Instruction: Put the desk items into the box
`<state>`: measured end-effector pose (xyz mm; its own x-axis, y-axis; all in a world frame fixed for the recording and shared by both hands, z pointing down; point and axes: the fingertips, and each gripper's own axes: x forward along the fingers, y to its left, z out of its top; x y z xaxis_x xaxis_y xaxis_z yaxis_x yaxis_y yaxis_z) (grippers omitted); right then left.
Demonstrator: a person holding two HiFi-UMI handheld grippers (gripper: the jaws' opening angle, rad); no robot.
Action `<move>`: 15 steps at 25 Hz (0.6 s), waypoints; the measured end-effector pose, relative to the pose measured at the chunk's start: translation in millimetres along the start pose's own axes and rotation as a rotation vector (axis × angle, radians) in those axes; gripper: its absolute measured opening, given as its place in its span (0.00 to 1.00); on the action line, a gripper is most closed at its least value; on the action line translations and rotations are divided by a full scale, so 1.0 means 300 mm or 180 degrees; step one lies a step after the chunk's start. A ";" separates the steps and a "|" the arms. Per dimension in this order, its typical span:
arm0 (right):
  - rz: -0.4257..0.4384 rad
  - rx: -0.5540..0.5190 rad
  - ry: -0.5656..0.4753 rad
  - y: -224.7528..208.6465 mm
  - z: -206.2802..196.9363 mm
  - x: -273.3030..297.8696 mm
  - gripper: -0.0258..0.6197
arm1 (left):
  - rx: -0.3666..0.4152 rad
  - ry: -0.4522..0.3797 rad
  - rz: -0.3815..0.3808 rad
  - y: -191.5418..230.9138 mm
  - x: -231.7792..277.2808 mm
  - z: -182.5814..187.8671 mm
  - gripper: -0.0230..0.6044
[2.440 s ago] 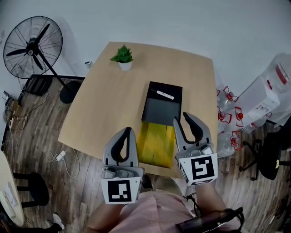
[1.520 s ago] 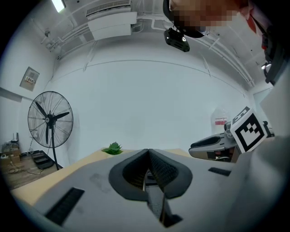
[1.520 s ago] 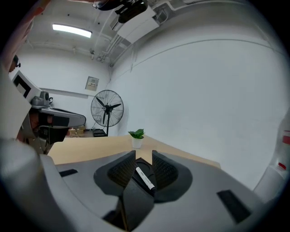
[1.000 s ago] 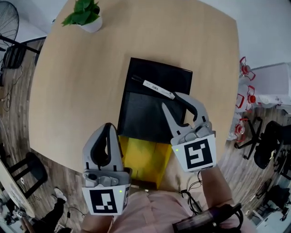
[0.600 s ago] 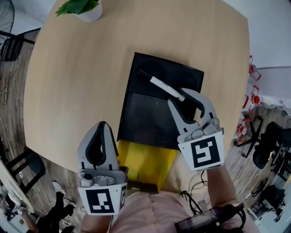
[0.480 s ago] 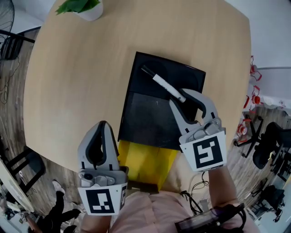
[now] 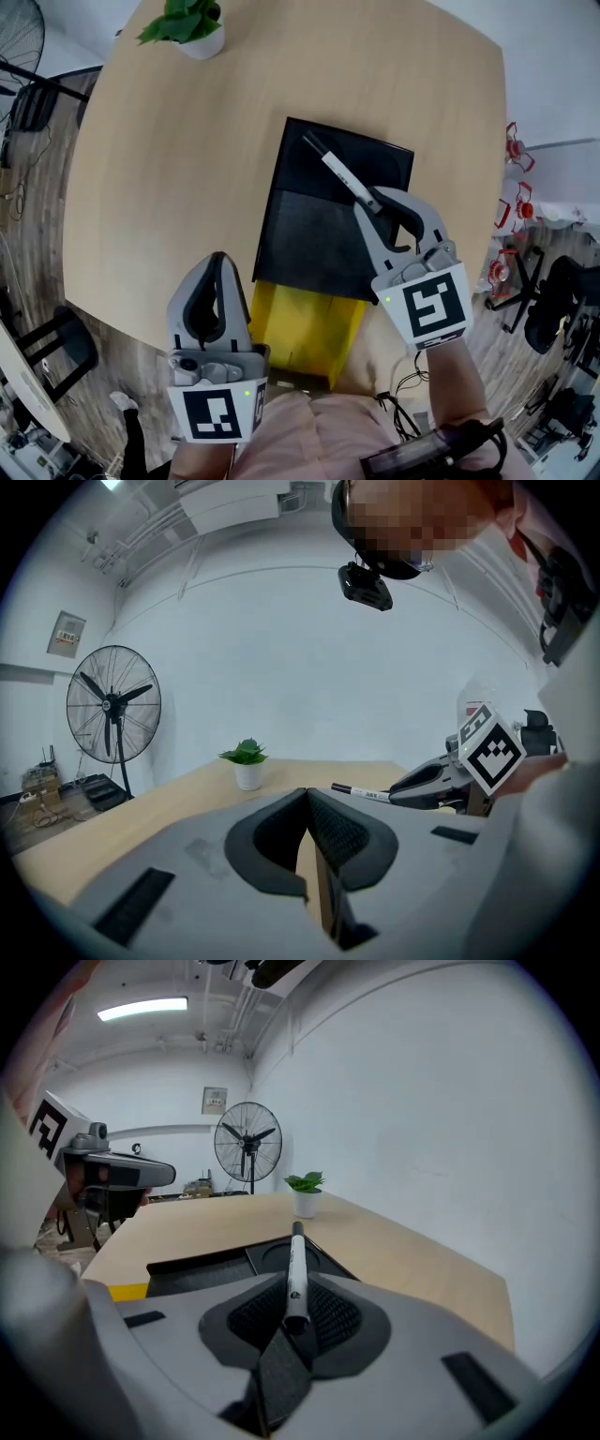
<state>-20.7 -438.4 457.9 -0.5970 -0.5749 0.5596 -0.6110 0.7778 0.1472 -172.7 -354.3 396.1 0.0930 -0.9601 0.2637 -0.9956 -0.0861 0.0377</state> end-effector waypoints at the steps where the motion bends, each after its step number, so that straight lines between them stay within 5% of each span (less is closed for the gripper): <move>1: -0.0018 -0.0010 -0.0040 0.002 0.020 -0.017 0.15 | 0.0005 -0.0036 -0.0002 -0.004 -0.013 0.016 0.05; 15: -0.0380 -0.0282 -0.0565 0.165 0.286 -0.387 0.15 | 0.0054 -0.0685 -0.0122 -0.046 -0.356 0.254 0.05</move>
<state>-26.3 -354.9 330.3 -0.6101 -0.6937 0.3829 -0.6394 0.7164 0.2791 -170.0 -271.0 294.0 0.1275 -0.9906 0.0504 -0.9916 -0.1263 0.0272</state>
